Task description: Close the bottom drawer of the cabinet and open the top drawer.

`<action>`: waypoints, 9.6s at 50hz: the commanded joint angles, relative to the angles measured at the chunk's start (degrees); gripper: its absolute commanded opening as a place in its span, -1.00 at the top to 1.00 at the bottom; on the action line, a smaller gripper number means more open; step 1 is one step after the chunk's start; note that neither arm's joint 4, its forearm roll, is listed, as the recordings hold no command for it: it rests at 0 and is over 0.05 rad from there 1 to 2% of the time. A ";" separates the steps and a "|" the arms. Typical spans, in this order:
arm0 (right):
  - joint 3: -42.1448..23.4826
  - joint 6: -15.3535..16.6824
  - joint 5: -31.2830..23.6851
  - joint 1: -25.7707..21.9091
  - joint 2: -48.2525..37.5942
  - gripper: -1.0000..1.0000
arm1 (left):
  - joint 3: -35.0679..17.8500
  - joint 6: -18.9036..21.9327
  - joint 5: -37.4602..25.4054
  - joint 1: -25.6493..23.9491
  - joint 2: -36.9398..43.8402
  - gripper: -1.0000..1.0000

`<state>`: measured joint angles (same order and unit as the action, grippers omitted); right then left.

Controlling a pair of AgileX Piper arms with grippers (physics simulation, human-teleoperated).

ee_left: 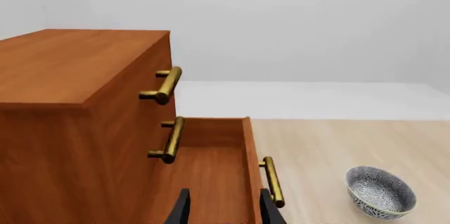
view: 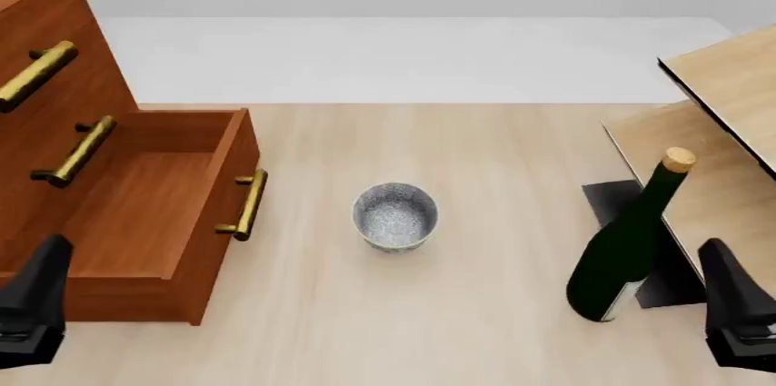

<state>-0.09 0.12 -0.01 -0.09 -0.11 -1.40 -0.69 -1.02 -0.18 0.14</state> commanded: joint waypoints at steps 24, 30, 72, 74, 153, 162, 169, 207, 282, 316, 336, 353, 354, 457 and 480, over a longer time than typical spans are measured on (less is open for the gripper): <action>-0.12 -0.10 0.04 0.25 -0.28 -1.00 | -0.21 0.81 0.51 -0.54 1.75 -1.00; -0.11 0.09 0.07 0.37 -0.25 -1.00 | -1.34 0.40 5.37 1.72 11.67 -1.00; -0.22 -0.35 0.42 0.94 -0.67 -1.00 | -33.57 2.36 -17.72 -18.83 42.27 -1.00; -0.24 -0.39 0.39 0.95 -0.66 -1.00 | -34.67 2.17 -18.80 -19.42 43.03 -1.00; -0.85 -2.83 0.93 1.71 -2.02 -1.00 | -33.05 -9.43 -20.94 -26.52 69.16 -1.00; -0.87 -2.86 0.89 1.80 -1.97 -1.00 | -32.42 -8.21 -19.63 -25.34 70.42 -1.00; -0.86 -2.88 0.88 1.80 -1.97 -1.00 | -31.98 -6.98 -19.12 -23.83 70.88 -1.00; -0.80 -2.92 0.13 1.55 -1.23 -1.00 | -27.06 10.79 -15.98 -9.98 71.05 -1.00; -1.57 -4.22 -0.26 1.85 -1.03 -1.00 | -16.34 43.64 -10.73 13.37 57.41 -1.00; -1.53 -4.28 0.14 1.77 -1.41 -1.00 | -13.27 49.63 -6.90 20.97 54.68 -1.00; -1.61 -4.31 -0.05 1.79 -1.24 -1.00 | -12.62 50.80 -6.64 22.75 52.98 -1.00; -1.65 -4.38 -0.22 1.97 -1.06 -1.00 | -16.99 45.93 -13.21 15.30 50.80 -1.00; -1.66 -4.38 -0.24 1.97 -1.05 -1.00 | -17.20 45.68 -13.56 14.65 50.77 -1.00; -1.82 -4.97 0.48 2.62 -1.85 -1.00 | -20.07 77.56 -8.32 5.86 37.55 -1.00; -1.87 -5.09 0.34 2.66 -1.75 -1.00 | -26.53 79.74 -5.84 8.76 41.51 -1.00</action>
<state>-1.97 -4.91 0.34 2.59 -1.86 -24.99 77.88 -7.58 6.84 40.36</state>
